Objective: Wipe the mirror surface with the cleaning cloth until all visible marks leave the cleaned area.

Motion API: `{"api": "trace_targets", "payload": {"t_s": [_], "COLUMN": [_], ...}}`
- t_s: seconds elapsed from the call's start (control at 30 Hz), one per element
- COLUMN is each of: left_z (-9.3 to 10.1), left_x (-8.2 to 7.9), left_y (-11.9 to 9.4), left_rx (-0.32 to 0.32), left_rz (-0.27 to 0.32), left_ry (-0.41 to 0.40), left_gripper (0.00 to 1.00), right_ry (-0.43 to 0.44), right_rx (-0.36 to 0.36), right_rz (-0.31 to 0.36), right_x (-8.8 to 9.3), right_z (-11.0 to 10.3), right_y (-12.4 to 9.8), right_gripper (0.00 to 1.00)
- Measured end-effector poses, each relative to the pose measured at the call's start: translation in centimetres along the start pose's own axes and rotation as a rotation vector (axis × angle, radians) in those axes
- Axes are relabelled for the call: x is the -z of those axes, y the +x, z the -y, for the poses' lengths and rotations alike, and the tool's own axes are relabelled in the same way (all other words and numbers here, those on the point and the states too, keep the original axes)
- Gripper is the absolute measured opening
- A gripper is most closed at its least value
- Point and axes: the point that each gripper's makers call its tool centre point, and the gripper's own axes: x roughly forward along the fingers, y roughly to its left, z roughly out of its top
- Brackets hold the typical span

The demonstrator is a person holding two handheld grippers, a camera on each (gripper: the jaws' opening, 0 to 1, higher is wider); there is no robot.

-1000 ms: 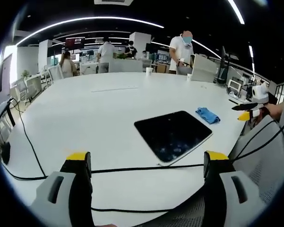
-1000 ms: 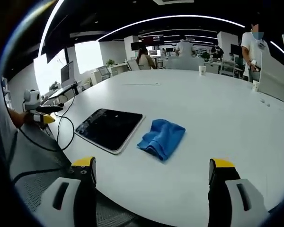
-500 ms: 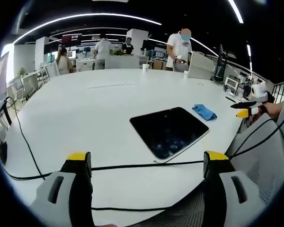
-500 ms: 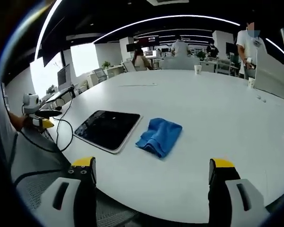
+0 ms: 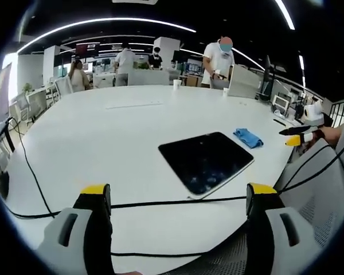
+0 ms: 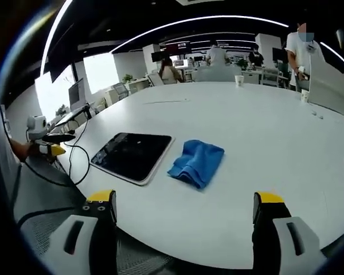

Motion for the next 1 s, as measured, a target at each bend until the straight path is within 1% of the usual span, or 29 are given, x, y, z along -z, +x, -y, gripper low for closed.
{"api": "trace_targets", "payload": {"t_s": [0.17, 0.3, 0.43, 0.63, 1.0], "left_z": [-0.09, 0.02, 0.04, 0.15, 0.2], "left_x": [-0.11, -0.02, 0.07, 0.33, 0.28], "left_y": [-0.01, 0.05, 0.07, 0.15, 0.22], "left_rx": [-0.003, 0.002, 0.002, 0.009, 0.016], "left_rz": [0.006, -0.001, -0.006, -0.019, -0.016], "left_ry": [-0.005, 0.0, 0.001, 0.009, 0.007], "left_gripper": [0.97, 0.97, 0.97, 0.97, 0.96], "right_ry": [0.01, 0.015, 0.017, 0.048, 0.056], "right_rx": [0.001, 0.007, 0.004, 0.018, 0.016], "right_rz": [0.008, 0.007, 0.011, 0.011, 0.011], "right_x": [-0.05, 0.06, 0.0, 0.3, 0.29], "right_z": [-0.11, 0.16, -0.03, 0.28, -0.26], "right_y": [-0.08, 0.02, -0.1, -0.2, -0.04], "right_gripper": [0.98, 0.98, 0.98, 0.98, 0.98]}}
